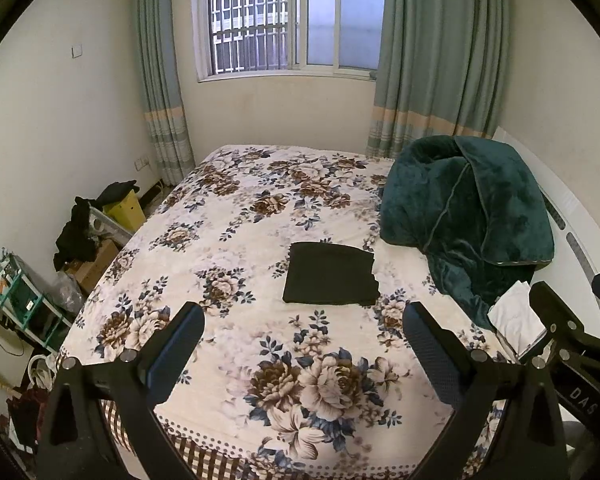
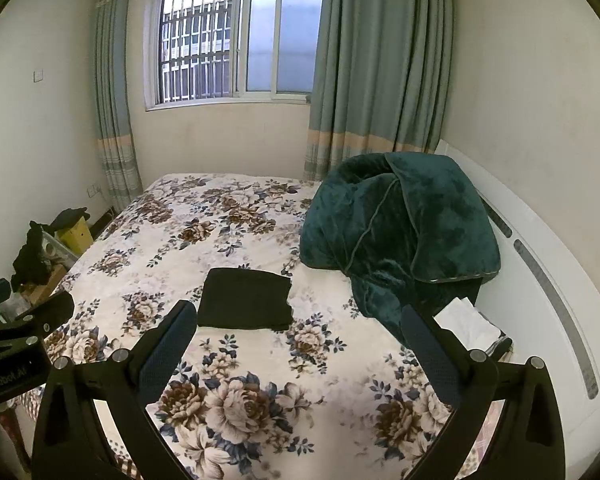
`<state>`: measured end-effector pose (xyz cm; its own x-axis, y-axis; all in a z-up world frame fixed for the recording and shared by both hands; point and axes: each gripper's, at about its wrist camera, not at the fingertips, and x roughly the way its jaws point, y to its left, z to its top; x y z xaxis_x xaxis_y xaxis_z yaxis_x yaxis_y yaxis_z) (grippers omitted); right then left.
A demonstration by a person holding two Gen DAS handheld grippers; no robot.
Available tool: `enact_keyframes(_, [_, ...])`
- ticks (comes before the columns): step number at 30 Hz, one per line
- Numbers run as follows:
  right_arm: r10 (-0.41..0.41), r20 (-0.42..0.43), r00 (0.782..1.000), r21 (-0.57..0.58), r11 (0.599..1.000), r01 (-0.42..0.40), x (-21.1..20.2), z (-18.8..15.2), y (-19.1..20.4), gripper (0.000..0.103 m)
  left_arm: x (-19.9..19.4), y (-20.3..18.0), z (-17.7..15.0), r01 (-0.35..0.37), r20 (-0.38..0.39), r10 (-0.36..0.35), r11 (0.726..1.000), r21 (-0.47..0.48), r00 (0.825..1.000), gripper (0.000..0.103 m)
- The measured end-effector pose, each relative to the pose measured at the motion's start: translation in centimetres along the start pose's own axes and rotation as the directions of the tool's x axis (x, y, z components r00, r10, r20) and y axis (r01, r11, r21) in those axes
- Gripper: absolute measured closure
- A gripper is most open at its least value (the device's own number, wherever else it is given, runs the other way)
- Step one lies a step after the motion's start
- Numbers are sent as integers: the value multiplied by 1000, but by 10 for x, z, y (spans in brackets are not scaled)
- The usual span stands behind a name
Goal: Fold small clothes
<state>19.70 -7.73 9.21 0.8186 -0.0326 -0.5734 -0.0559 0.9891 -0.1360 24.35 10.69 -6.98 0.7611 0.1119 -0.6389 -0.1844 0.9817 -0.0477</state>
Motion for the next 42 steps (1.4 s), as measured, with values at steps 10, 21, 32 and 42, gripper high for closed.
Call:
enact_keyframes(10, [6,0,1000,7,1000,-6,0,-1,1,0,0,-2,0,-12,13,12,1000,9,1000,2])
enact_keyframes(21, [10,1,1000,7,1000,-10,2,0,2,0,-1,-1,0,-17,10,17,1000,10,1000,2])
enact_keyframes(32, [4,-1,1000,7,1000,-4,0,-1,4,0,0,0,-5,-27,2,27,1000,1,1000,2])
enact_keyframes(42, [1,-1,1000,18,1000,-1,-2,-3,4,0,0,1,-5,-29,0,29,1000,1,1000,2])
